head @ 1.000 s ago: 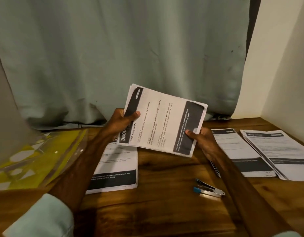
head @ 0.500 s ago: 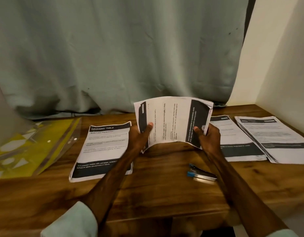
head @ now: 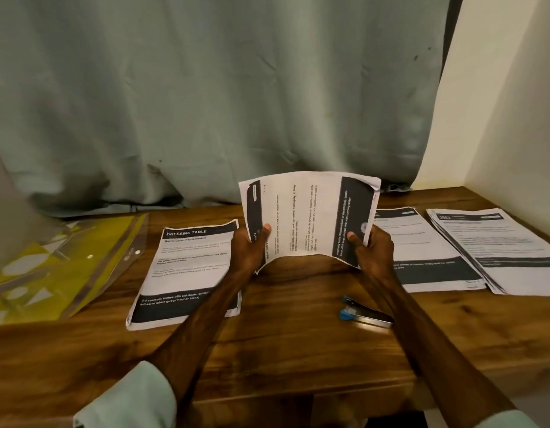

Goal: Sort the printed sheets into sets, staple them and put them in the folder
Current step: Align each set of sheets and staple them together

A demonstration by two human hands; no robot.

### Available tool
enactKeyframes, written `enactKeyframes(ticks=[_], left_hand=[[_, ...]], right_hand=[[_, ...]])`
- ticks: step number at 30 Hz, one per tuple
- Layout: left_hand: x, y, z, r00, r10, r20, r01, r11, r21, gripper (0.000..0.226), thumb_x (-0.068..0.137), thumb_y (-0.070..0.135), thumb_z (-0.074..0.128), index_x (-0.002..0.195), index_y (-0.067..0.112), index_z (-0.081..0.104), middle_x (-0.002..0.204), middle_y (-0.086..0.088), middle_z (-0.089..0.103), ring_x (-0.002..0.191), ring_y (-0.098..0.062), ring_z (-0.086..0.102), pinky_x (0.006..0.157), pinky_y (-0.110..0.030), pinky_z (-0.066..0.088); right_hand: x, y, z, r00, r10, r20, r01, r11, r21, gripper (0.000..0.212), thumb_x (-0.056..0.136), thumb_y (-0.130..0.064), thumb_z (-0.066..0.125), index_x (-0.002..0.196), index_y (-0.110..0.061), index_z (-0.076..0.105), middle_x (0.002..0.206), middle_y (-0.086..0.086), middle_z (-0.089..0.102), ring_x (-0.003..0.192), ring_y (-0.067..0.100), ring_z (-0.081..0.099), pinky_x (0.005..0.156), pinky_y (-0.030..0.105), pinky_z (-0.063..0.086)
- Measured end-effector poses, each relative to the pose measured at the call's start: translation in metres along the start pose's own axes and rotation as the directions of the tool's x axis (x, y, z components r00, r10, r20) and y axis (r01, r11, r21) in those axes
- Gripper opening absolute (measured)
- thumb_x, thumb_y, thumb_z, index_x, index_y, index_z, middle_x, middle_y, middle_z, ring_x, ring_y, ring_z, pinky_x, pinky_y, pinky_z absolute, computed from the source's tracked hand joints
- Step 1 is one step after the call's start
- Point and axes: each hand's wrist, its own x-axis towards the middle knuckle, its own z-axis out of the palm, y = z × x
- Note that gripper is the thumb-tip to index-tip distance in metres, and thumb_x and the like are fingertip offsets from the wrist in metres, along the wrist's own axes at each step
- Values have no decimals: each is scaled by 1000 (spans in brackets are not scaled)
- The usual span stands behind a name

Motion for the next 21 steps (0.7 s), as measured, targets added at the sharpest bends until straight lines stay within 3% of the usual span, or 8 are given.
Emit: enactKeyframes(ticks=[3,7,12,17,19,21], left_hand=[[-2,-7,0,999,27,24,-27,1000,3,42,99,31,63,136,10,59,126,-10,69,103,-29,72,81,-35,62],[6,0,-2,999,46,25,-45,998,-32,39,100,29,62,133,10,59,121,-7,70,95,-19,72,72,-23,60],[6,-15,-1,999,23,40,-24,999,27,36,101,26,61,133,9,59,125,-13,69,97,-24,70,65,-16,53],[10,-14,-2,997,29,66,-32,998,45,37,102,25,61,134,7,59,129,-12,67,99,-25,69,70,-20,54],[12,-14,-4,997,24,73,-30,997,72,36,102,25,60,132,6,60,129,-14,68,99,-26,70,71,-22,54],[15,-13,-6,997,18,72,-24,996,83,36,101,25,61,132,6,60,128,-15,68,103,-32,71,75,-28,55]], right_hand=[[-2,6,1,1000,-29,-2,29,1000,3,39,95,-19,69,131,-6,61,126,12,68,107,24,67,87,32,52],[3,-2,0,999,-34,-22,35,999,31,38,96,-20,68,130,-5,60,116,1,65,96,14,62,73,16,48],[0,16,2,1000,-13,27,13,1000,-3,42,94,-20,70,133,-5,59,127,14,67,111,30,67,90,38,55],[5,13,0,998,-3,60,4,1000,-8,44,93,-19,71,133,-6,59,128,14,67,110,29,67,87,34,52],[13,10,-5,997,-21,77,22,999,-24,42,92,-24,73,129,-9,61,125,12,68,106,27,69,88,37,57],[25,-2,-14,994,-53,99,51,998,27,33,93,-27,71,122,-13,63,117,8,72,97,22,73,80,38,62]])
